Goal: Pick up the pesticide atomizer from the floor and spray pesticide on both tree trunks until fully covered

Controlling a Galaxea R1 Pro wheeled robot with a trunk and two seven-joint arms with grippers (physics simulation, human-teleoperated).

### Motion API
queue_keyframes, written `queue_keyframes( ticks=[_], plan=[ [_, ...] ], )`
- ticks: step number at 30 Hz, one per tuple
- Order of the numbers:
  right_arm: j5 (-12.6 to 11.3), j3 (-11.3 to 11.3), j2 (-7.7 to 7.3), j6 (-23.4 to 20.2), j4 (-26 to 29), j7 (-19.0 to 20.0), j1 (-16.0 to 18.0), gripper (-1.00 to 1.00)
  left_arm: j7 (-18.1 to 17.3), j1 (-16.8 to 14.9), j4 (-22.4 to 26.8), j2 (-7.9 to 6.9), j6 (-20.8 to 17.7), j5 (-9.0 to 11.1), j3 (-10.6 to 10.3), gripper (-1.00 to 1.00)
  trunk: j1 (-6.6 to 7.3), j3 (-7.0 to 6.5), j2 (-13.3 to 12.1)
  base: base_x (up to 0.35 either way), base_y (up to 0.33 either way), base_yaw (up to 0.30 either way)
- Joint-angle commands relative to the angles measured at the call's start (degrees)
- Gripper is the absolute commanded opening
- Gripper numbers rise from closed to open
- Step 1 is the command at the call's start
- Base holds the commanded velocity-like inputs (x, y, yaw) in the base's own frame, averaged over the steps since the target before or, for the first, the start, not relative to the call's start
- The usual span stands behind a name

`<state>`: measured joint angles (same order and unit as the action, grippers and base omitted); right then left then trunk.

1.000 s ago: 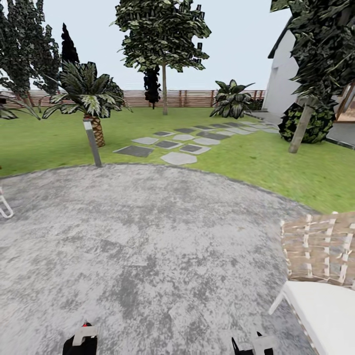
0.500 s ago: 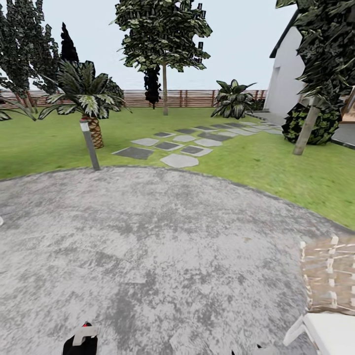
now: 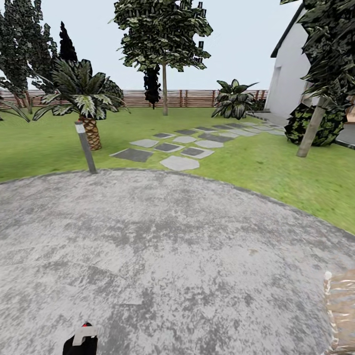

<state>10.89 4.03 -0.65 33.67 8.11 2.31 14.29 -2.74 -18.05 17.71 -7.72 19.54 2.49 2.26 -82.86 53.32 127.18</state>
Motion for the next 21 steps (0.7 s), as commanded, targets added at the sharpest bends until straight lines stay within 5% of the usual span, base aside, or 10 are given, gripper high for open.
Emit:
queue_keyframes(
  ticks=[1, 21],
  plan=[
    [0.35, 0.45, 0.02, 0.18, -0.61, 0.24, 0.03, 1.0, -0.29, -0.01, -0.04, 0.0, 0.15, 0.26, 0.21, -1.0, -0.02, 0.05, 0.02, 0.34, 0.0, 0.0],
    [0.36, 0.46, -0.05, 0.09, -3.45, 0.24, 0.03, 1.0, -0.28, -0.03, -0.04, -0.01, 0.15, 0.29, 0.21, -1.0, -0.02, 0.05, 0.02, 0.34, 0.0, 0.0]
  ],
)
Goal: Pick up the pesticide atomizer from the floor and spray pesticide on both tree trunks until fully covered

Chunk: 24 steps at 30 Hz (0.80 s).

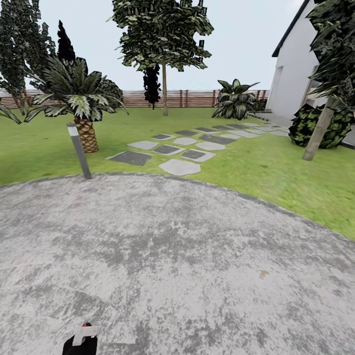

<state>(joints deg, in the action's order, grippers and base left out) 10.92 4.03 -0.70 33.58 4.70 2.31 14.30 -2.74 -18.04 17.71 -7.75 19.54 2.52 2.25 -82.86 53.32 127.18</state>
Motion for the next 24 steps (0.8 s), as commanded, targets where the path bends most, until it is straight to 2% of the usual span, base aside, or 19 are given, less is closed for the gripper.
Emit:
queue_keyframes(
  ticks=[1, 22, 24],
  plan=[
    [0.33, 0.45, 0.0, 0.17, -0.04, 0.24, 0.03, 1.0, -0.27, -0.03, -0.04, 0.02, 0.13, 0.27, 0.21, -1.0, -0.02, 0.05, 0.02, 0.34, 0.0, 0.0],
    [0.33, 0.45, 0.0, 0.17, -0.04, 0.24, 0.03, 1.0, -0.24, -0.04, 0.07, 0.28, 0.1, 0.32, 0.4, -1.0, -0.02, 0.05, 0.02, 0.34, 0.0, 0.0],
    [0.33, 0.45, 0.0, 0.17, -0.04, 0.24, 0.03, 1.0, -0.22, -0.04, 0.06, 0.2, 0.28, 1.58, 1.36, -1.0, -0.02, 0.05, 0.02, 0.34, 0.0, 0.0]
  ],
)
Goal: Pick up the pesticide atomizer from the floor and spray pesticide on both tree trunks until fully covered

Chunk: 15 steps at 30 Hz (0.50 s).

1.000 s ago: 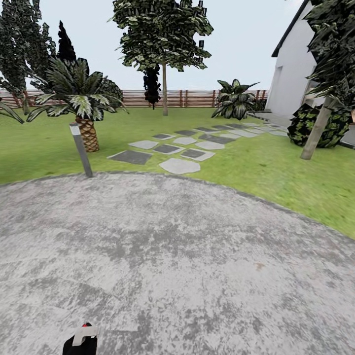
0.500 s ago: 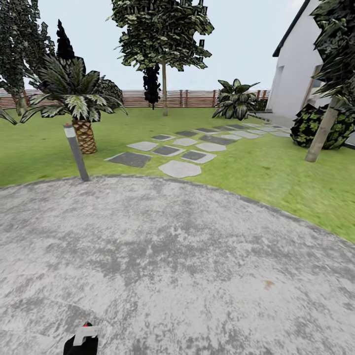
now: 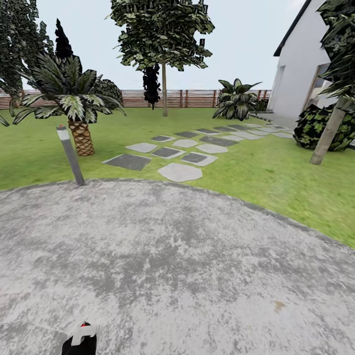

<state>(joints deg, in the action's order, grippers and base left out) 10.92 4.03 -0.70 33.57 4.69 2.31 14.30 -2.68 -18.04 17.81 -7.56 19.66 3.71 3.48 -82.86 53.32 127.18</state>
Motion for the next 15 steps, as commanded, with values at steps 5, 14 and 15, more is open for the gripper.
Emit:
queue_keyframes(
  ticks=[5, 14, 15],
  plan=[
    [0.33, 0.45, 0.0, 0.18, -0.04, 0.24, 0.03, 1.0, -0.32, 0.02, -0.12, -0.22, 0.27, 0.99, 0.53, -1.0, -0.02, 0.05, 0.02, 0.34, 0.0, 0.0],
    [0.34, 0.45, 0.0, 0.18, -0.04, 0.24, 0.02, 1.0, -0.39, 0.11, -0.65, -0.42, 0.71, 2.52, 0.46, -1.0, -0.02, 0.05, 0.02, 0.34, 0.0, 0.0],
    [0.34, 0.45, 0.0, 0.18, -0.04, 0.24, 0.03, 1.0, -0.39, 0.11, -1.43, -0.29, 1.63, 2.54, 0.45, -1.0, -0.02, 0.05, 0.02, 0.34, 0.0, 0.0]
  ],
)
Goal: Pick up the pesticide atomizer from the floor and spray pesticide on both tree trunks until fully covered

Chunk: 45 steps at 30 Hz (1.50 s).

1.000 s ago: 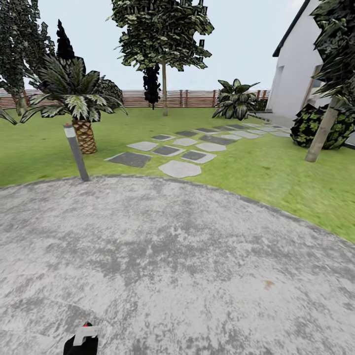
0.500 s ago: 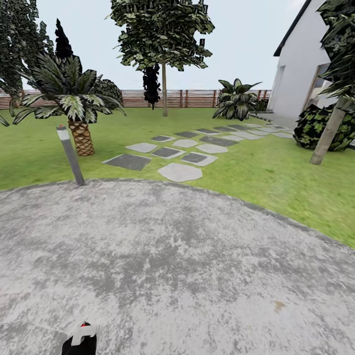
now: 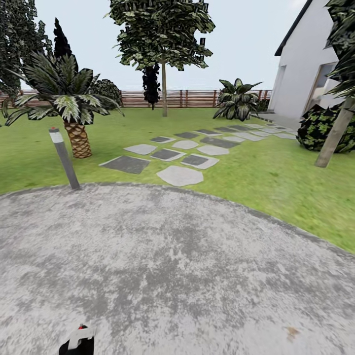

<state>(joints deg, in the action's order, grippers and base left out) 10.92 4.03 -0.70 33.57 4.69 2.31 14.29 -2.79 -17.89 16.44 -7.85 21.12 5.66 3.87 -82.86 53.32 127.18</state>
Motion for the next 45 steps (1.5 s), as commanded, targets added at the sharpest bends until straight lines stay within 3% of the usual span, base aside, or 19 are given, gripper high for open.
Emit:
queue_keyframes(
  ticks=[1, 3, 7, 45],
  plan=[
    [0.33, 0.45, 0.0, 0.18, -0.04, 0.24, 0.03, 1.0, -0.29, -0.04, -0.91, 0.09, 1.65, 0.62, 0.07, -1.0, -0.02, 0.05, 0.02, 0.336, 0.0, 0.0],
    [0.33, 0.45, 0.0, 0.18, -0.04, 0.24, 0.03, 1.0, -0.29, -0.04, -2.01, 0.24, 4.48, 0.67, 0.08, -1.0, -0.02, 0.05, 0.02, 0.319, 0.0, 0.0],
    [0.33, 0.45, 0.0, 0.18, -0.04, 0.24, 0.03, 1.0, -0.21, -0.04, -2.13, 0.23, 5.61, 0.76, 0.09, -1.0, -0.02, 0.05, 0.02, 0.329, 0.0, 0.0],
    [0.34, 0.45, 0.0, 0.18, -0.04, 0.24, 0.03, 1.0, -0.2, -0.04, -2.52, 0.28, 6.06, 0.67, 0.08, -1.0, -0.02, 0.05, 0.02, 0.339, 0.0, 0.0]
  ],
)
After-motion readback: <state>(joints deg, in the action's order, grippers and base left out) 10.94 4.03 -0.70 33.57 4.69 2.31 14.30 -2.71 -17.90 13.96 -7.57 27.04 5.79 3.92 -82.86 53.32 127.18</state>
